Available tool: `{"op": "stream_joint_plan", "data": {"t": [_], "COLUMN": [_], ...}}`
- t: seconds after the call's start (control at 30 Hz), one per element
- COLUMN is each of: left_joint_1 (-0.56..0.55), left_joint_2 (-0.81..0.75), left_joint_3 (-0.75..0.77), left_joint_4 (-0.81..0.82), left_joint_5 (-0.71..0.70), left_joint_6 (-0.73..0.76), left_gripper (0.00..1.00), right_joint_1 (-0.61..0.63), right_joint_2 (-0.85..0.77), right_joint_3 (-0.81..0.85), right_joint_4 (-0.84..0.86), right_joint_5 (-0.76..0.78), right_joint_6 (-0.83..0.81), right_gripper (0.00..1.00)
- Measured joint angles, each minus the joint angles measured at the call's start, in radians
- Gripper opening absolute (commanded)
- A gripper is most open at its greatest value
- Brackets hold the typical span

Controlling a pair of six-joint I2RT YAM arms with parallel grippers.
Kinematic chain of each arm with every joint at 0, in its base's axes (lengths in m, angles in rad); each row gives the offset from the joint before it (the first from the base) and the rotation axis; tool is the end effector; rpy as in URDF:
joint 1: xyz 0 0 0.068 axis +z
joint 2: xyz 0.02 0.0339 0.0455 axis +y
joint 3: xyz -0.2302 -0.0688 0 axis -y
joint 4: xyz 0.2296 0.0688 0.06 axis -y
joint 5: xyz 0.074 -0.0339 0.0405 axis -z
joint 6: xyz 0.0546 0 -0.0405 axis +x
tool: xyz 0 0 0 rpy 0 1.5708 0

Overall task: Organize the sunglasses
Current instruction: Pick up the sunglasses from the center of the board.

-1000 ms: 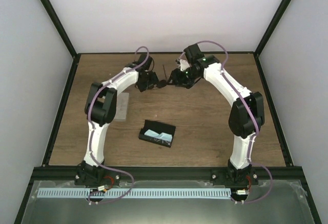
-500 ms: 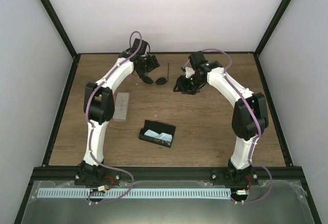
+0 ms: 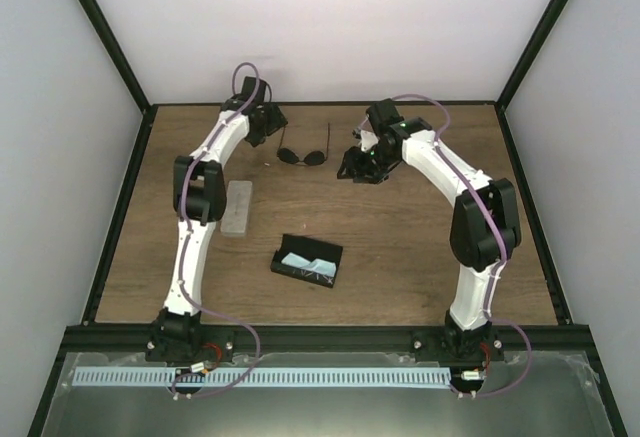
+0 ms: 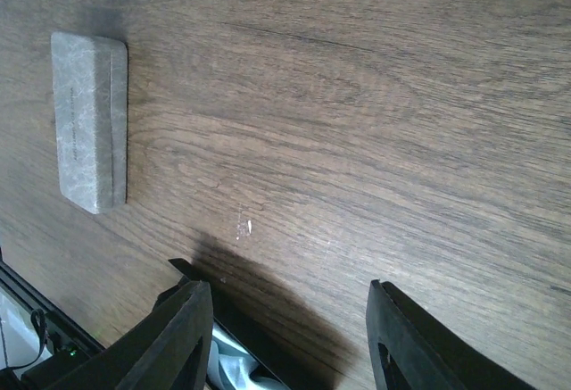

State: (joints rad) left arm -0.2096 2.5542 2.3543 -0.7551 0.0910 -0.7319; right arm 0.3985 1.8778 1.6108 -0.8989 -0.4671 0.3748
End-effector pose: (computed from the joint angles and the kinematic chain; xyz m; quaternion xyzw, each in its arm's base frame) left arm 0.5102 -0.1136 0.1495 -0.2325 0.9233 -0.1759 0.2502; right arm 0.3363 0.1683 0.2174 -0.0578 0.9524 0.2837 0.0957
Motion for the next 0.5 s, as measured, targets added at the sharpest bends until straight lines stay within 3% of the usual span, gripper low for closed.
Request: {"op": "stream_joint_plan", "data": {"t": [0.23,0.5], "left_joint_1": [-0.037,-0.066], "left_joint_2": [0.021,-0.055], "left_joint_3": [-0.031,-0.199], "left_joint_4": [-0.009,0.053], "left_joint_5": [0.006,0.008], "left_joint_6": [0.032,0.081], "left_gripper": [0.76,0.66], "right_joint_1": [0.0,-0.001], "right_joint_2": [0.027,0.047], "right_joint_3": [0.0,0.0], "right_joint_4": [-0.004,-0.006], "right_joint_5": [-0.003,-0.011], "right_joint_6": [-0.001,-0.006], "right_gripper": [0.49,0.49]}}
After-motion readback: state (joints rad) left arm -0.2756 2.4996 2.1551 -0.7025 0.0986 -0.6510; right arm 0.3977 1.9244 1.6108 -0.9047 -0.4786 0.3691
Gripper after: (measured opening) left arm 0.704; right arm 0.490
